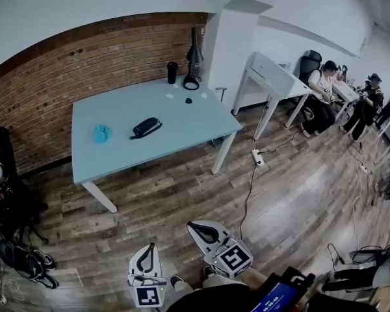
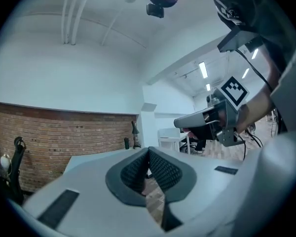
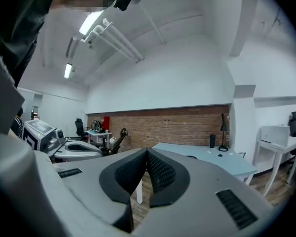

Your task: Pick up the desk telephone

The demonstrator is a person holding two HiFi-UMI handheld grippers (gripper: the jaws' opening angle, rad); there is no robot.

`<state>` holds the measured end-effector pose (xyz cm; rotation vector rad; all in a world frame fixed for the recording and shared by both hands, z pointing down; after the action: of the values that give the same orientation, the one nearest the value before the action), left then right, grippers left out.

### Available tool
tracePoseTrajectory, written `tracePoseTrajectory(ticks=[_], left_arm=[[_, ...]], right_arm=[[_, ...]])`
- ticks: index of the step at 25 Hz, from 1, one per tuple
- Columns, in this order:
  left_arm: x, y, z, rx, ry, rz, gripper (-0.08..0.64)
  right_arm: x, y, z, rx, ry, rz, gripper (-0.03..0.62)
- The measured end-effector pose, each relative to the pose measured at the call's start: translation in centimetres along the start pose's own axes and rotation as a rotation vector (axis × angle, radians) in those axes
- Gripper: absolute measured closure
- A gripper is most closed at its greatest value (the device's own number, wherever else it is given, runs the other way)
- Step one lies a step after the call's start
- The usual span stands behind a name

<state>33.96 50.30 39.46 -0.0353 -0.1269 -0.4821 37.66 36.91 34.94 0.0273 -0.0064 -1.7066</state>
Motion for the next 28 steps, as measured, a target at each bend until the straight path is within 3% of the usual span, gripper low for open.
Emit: tracePoseTrajectory(ticks=[10,20,23,28], left_arm=[[-0.6,1.0,1.7,-0.032,0.024,0.03,0.537],[0.8,-3.5,2.7,-0.098,-0.032,0.033,0.537],[1.7,-5.7,2.7,-0.147,-0.038,0.049,0.537],[3.1,-10.4,2.5,-0.178,-0.056,0.076,0.537]], right_arm=[[-2.4,0.2,1.6,-0.085,0.043,-0.018,0.588],[2.8,-1.5,3.7,-0.058,-0.042,-0.034,0.587],[5.5,-1.7,4.3,-0.063,-0.027,-0.037,0.587],[10.7,-2.4,5.5,-0.048,-0.09,0.006,0.586]])
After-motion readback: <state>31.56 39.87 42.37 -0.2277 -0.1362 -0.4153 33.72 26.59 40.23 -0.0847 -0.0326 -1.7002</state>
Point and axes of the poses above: the fingertips, and each gripper's own axes: y backward along the fingers, x to its right, z out of its underside, the point moved 2 cm from there along y, backward along the fingers, and after that the axes turned 6 degrees about x, right-handed, at the moved point
